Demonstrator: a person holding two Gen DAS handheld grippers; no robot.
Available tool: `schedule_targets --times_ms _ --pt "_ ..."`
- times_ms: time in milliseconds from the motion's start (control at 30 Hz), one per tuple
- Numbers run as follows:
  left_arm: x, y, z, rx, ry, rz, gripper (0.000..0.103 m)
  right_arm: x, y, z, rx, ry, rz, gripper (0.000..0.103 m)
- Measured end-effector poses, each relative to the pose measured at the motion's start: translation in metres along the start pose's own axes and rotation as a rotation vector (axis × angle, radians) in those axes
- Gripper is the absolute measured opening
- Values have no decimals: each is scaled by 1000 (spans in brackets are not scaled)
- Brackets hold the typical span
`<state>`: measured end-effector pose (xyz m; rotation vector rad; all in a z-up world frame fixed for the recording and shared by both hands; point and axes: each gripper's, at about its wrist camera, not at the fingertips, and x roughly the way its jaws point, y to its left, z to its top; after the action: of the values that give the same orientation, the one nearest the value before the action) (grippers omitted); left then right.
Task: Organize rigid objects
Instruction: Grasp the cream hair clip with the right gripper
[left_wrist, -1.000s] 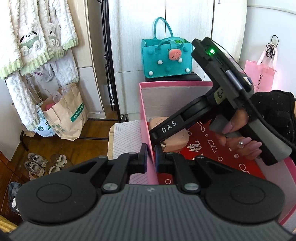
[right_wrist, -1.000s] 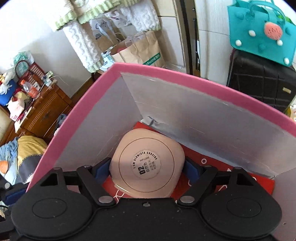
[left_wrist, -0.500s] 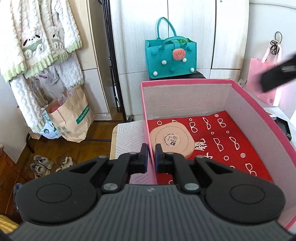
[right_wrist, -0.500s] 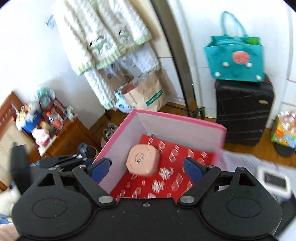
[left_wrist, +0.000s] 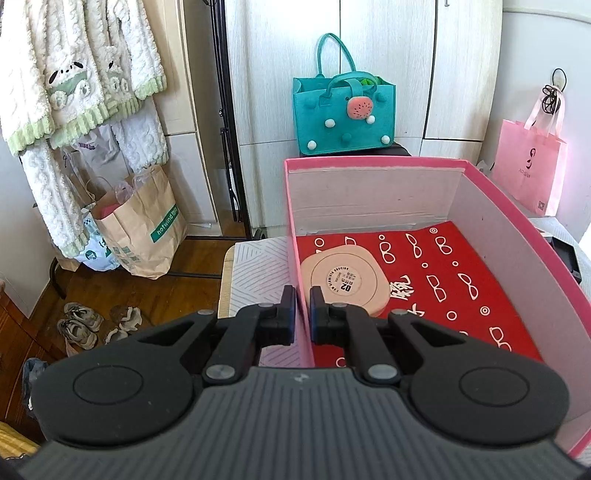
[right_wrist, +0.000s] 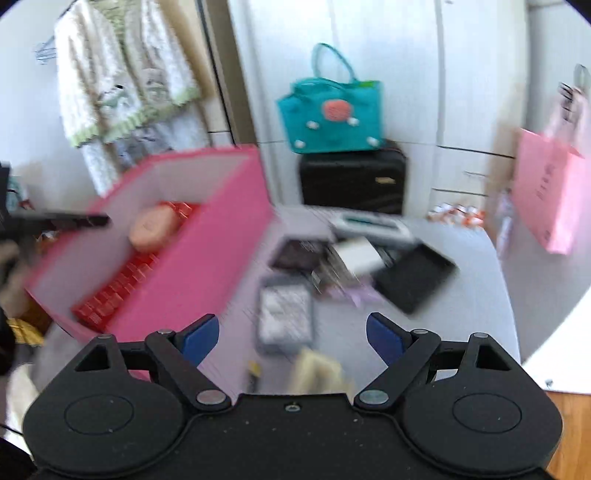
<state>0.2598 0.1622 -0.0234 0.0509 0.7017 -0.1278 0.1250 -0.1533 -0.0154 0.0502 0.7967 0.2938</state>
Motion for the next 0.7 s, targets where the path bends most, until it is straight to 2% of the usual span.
schedule_targets --times_ms 100,233,300,433,467,500,533,633,700 --pt "0 0 0 -3 2 0 7 5 -12 -28 37 -7 -9 82" --pt "1 0 1 -2 6 1 7 17 -12 -45 36 -38 -2 76" --pt "0 0 1 -3 7 3 7 25 -14 -46 46 -40 -11 74" --pt "1 0 1 5 6 9 7 43 -10 -44 28 0 -126 73" --pt "1 0 0 5 6 9 7 45 -11 -43 35 7 -119 66" --pt "1 0 0 4 6 10 7 45 -13 -47 55 9 -96 55" --pt "1 0 0 3 6 11 7 46 -14 -47 73 10 -73 55" --pt "1 0 0 3 6 10 7 45 -12 -47 47 4 -104 53" --pt "2 0 0 2 6 10 7 41 -18 -41 78 -4 -92 53"
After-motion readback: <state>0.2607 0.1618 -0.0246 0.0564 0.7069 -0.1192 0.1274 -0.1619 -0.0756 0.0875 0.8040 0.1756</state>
